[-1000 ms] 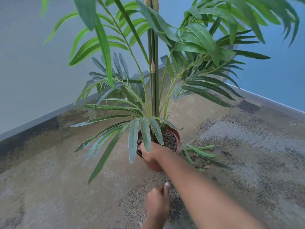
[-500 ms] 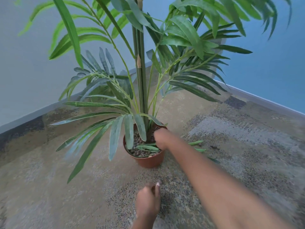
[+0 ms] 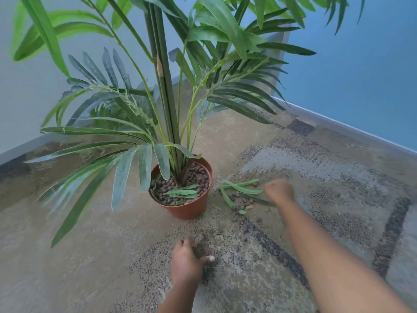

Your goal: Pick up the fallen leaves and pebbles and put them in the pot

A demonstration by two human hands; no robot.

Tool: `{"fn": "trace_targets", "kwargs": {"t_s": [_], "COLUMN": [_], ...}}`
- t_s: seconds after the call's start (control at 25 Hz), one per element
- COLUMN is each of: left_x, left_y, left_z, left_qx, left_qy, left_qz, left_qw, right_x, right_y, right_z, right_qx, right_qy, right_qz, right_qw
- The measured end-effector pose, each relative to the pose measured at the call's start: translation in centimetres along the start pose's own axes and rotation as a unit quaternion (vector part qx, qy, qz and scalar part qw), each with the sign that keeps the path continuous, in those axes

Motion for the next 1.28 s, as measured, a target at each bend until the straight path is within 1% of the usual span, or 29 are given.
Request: {"fn": "trace_targets", "kwargs": {"t_s": [0.08,0.16,0.24,0.28,0.32,0.4,0.52,0.6,0.64,0.72,0.76,0.8,0.88,1.0,1.12,1.2,1.28], "left_x": [0.7,1.1,1.1,0.8,0.5,0.1,0.4,1.1,1.5,2.0,2.1,2.2,2.5,3.7,6.9,8.8,9.6], "left_y": [-0.2,-0.3,-0.1,0.3,0.7,1.8,2.8,3.4,3.8,4.1,4.2,4.1,3.6,2.2,-0.9,-2.7,-2.8], "left_z": [0.0,-0.3,-0.7,-0.7,-0.7,-0.4,1.0,1.9,2.1,2.4,2.5,2.5,2.7,3.7,4.7,4.8,4.7], "left_qx": [-0.001,0.012,0.025,0.026,0.02,0.006,0.013,0.017,0.02,0.017,0.006,-0.005,0.001,0.06,0.125,0.16,0.165], "left_qy": [0.018,0.032,0.005,-0.02,-0.046,-0.076,-0.062,-0.031,-0.01,0.027,0.036,0.041,0.052,0.024,-0.016,-0.017,-0.01], "left_qz": [-0.024,-0.049,-0.054,-0.045,-0.03,-0.004,-0.023,-0.043,-0.045,-0.031,-0.02,-0.01,0.013,0.033,-0.008,-0.035,-0.038], "left_qw": [1.0,0.998,0.998,0.998,0.998,0.997,0.998,0.998,0.999,0.999,0.999,0.999,0.999,0.997,0.992,0.986,0.986], "right_x": [2.1,4.6,6.7,7.8,8.7,9.6,8.6,7.9,7.9,8.7,9.3,9.8,10.3,10.2,9.5,9.7,10.2], "right_y": [-0.6,-2.4,-5.4,-6.6,-7.3,-7.8,-7.0,-6.6,-6.7,-7.6,-8.2,-8.6,-9.0,-8.7,-7.9,-7.6,-7.4], "right_z": [2.9,4.0,3.5,3.1,2.8,2.5,3.6,4.8,5.3,5.7,5.7,5.6,5.3,5.6,5.7,4.9,4.0], "right_qx": [-0.005,-0.063,-0.14,-0.168,-0.188,-0.185,-0.101,-0.07,-0.069,-0.103,-0.128,-0.147,-0.169,-0.158,-0.15,-0.182,-0.218], "right_qy": [-0.026,-0.017,-0.02,-0.032,-0.045,-0.035,0.037,0.035,0.037,0.021,-0.007,-0.037,-0.066,-0.034,0.003,-0.02,-0.055], "right_qz": [-0.038,-0.104,-0.185,-0.207,-0.206,-0.163,-0.075,-0.034,-0.039,-0.089,-0.11,-0.112,-0.085,-0.079,-0.057,-0.047,-0.043], "right_qw": [0.999,0.992,0.973,0.963,0.959,0.969,0.991,0.996,0.996,0.99,0.986,0.982,0.98,0.984,0.987,0.982,0.973]}}
Point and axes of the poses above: each hand's wrist, its own y-axis towards the middle knuckle, its own x-axis out of the palm, z = x × y, the point moved 4 cm from there along y, towards the middle knuckle, and after that the axes turned 11 degrees about -y, right-handed, at the moved point
